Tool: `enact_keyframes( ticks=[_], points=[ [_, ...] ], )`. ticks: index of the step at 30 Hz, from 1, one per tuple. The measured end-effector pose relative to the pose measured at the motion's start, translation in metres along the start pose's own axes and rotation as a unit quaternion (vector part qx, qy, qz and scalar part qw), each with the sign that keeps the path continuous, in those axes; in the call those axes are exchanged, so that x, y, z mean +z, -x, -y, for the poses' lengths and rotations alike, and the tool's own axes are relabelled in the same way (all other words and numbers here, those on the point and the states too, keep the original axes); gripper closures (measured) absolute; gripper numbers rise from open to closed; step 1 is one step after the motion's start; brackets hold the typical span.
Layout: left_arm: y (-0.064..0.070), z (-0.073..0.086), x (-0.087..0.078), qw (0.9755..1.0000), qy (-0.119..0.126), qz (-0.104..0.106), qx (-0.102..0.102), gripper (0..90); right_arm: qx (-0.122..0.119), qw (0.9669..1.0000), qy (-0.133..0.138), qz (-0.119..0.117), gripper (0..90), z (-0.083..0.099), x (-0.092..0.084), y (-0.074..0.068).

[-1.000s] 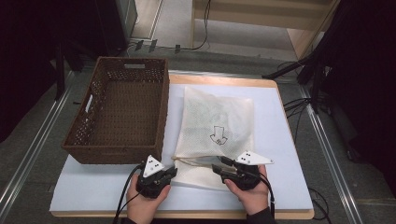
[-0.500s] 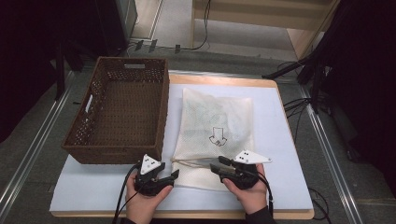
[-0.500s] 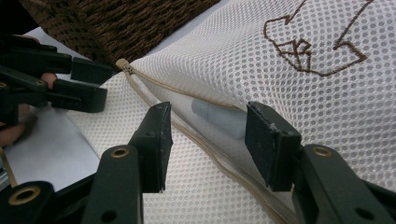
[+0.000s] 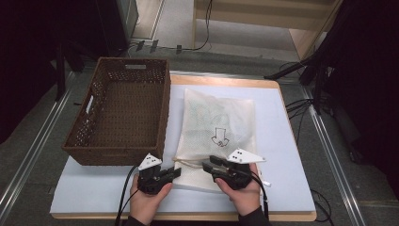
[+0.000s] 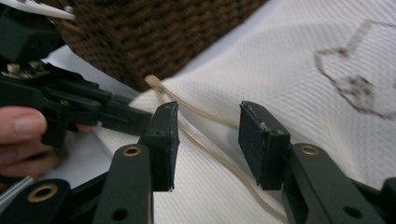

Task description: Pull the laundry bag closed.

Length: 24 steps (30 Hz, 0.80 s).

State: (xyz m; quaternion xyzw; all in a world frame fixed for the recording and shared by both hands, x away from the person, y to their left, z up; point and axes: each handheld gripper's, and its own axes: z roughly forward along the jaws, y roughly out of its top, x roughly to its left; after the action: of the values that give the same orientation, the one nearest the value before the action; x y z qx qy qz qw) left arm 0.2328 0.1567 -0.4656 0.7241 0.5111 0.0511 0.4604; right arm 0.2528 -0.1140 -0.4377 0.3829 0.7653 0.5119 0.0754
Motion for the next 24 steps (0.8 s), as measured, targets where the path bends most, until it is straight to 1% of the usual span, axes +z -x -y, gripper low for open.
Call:
enact_keyframes(
  ticks=[2,4,5,7,9,11,12,14,16,17,19,21,23,24],
  points=[
    [0.005,-0.002,-0.003,0.9998,0.009,-0.003,0.019,84.9,-0.011,0.9999,0.005,-0.007,61.0,-0.009,0.007,-0.011],
    [0.009,-0.003,-0.004,0.9994,0.017,-0.004,0.031,85.6,-0.021,0.9997,0.006,-0.012,63.0,-0.016,0.012,-0.020],
    [0.010,-0.003,-0.004,0.9993,0.019,-0.003,0.033,85.8,-0.028,0.9995,0.007,-0.012,64.3,-0.020,0.016,-0.025],
    [0.012,-0.004,-0.003,0.9992,0.020,-0.006,0.035,85.9,-0.031,0.9994,0.009,-0.012,66.7,-0.024,0.024,-0.031],
    [0.011,-0.004,-0.003,0.9992,0.021,-0.006,0.033,85.9,-0.026,0.9995,0.010,-0.014,69.0,-0.028,0.031,-0.034],
    [0.013,-0.004,-0.003,0.9987,0.019,-0.014,0.044,85.9,-0.021,0.9996,0.007,-0.016,71.8,-0.030,0.039,-0.037],
    [0.014,-0.003,-0.003,0.9985,0.018,-0.019,0.049,85.9,-0.022,0.9996,0.005,-0.018,73.5,-0.031,0.043,-0.037],
    [0.016,-0.003,-0.002,0.9982,0.017,-0.022,0.054,85.9,-0.030,0.9993,-0.006,-0.024,73.8,-0.035,0.051,-0.040],
    [0.016,-0.003,-0.001,0.9981,0.018,-0.022,0.054,85.9,-0.036,0.9991,-0.013,-0.019,70.9,-0.038,0.057,-0.042],
    [0.017,-0.003,-0.001,0.9978,0.017,-0.027,0.058,85.9,-0.041,0.9989,-0.020,-0.012,66.8,-0.040,0.061,-0.044],
    [0.019,-0.002,-0.001,0.9968,0.016,-0.035,0.070,85.8,-0.045,0.9986,-0.024,0.016,57.7,-0.041,0.067,-0.046],
    [0.021,-0.002,0.000,0.9962,0.016,-0.040,0.076,85.7,-0.038,0.9986,-0.034,0.016,54.4,-0.040,0.072,-0.046],
    [0.021,-0.002,0.001,0.9962,0.015,-0.041,0.075,85.7,-0.040,0.9981,-0.041,0.023,53.7,-0.038,0.077,-0.047],
    [0.021,-0.002,0.001,0.9960,0.014,-0.042,0.078,85.7,-0.044,0.9979,-0.042,0.021,53.7,-0.037,0.079,-0.047]
  ],
)
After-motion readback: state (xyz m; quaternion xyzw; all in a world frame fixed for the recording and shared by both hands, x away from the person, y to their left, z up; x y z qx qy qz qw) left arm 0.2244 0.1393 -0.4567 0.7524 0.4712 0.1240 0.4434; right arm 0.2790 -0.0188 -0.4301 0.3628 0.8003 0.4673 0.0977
